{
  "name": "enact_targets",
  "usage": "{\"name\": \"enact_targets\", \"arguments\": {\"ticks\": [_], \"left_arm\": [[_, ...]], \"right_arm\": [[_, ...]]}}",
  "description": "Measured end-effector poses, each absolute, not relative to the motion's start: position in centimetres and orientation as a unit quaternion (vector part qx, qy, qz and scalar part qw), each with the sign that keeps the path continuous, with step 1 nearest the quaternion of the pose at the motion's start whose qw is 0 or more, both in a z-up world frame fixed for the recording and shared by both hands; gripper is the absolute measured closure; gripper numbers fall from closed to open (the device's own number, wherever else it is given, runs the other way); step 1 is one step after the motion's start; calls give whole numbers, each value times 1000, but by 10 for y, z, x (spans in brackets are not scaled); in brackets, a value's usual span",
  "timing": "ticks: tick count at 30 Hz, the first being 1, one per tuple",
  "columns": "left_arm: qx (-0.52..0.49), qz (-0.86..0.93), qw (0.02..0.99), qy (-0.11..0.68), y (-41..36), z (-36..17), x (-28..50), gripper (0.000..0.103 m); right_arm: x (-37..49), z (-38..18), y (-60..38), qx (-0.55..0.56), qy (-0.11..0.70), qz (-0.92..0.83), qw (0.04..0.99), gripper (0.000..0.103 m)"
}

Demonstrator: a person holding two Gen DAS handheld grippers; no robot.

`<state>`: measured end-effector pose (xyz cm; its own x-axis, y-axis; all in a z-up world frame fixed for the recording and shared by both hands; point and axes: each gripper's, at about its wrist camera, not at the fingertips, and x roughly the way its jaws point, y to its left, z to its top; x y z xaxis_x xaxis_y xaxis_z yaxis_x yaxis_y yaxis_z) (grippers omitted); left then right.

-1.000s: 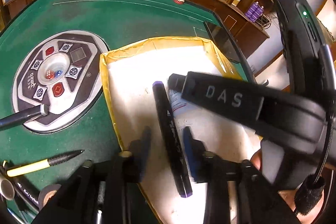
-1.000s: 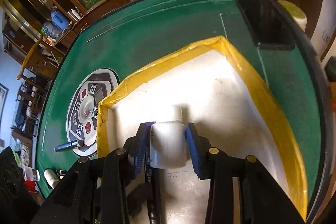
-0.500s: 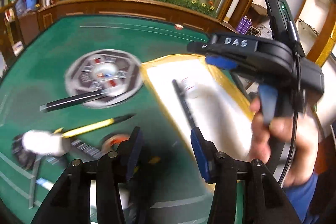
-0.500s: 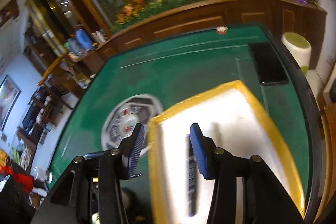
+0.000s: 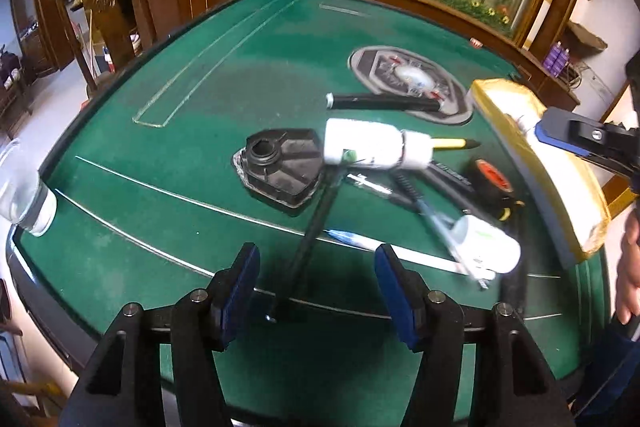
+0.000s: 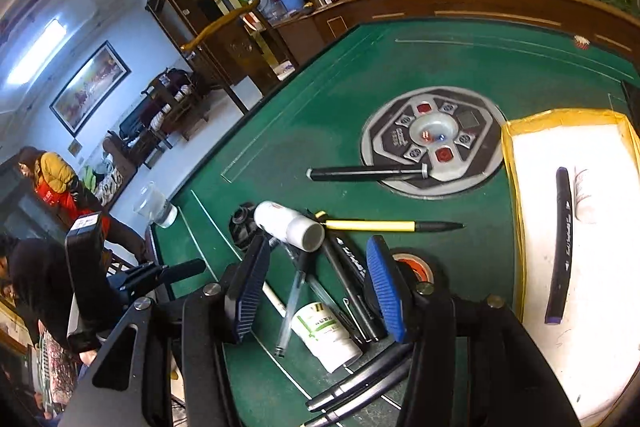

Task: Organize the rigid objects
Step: 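Grasp a black marker with the left tool while the right tool grasps another marker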

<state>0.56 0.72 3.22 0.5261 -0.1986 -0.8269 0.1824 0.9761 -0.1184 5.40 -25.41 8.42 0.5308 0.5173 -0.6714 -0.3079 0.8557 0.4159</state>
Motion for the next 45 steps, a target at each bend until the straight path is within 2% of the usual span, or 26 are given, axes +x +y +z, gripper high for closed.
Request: {"name": "enact_targets", "arguments": {"ticks": [2,6,15,29,36,45], "left_arm": [[9,-102,873,477,-1,26,11,50],[16,-101,864,493,-3,14,26,79],[42,-71,877,473,-13,11,40,90],[26,-79,874,479,6,11,-8,93],[13,-83,876,476,8,10,-9,93],[23,-82,879,470,5,9,-9,93]], "right_arm": [[54,80,-257,131,424,234,865,53],[54,75,-265,138,423,228,866,53],[48,76,-268,139,421,229,867,53],[-9,49,-279,104,461,187,861,54],[-17,23,-261,58,500,162,849,79],[2,6,-250,26,514,113,850,79]]}}
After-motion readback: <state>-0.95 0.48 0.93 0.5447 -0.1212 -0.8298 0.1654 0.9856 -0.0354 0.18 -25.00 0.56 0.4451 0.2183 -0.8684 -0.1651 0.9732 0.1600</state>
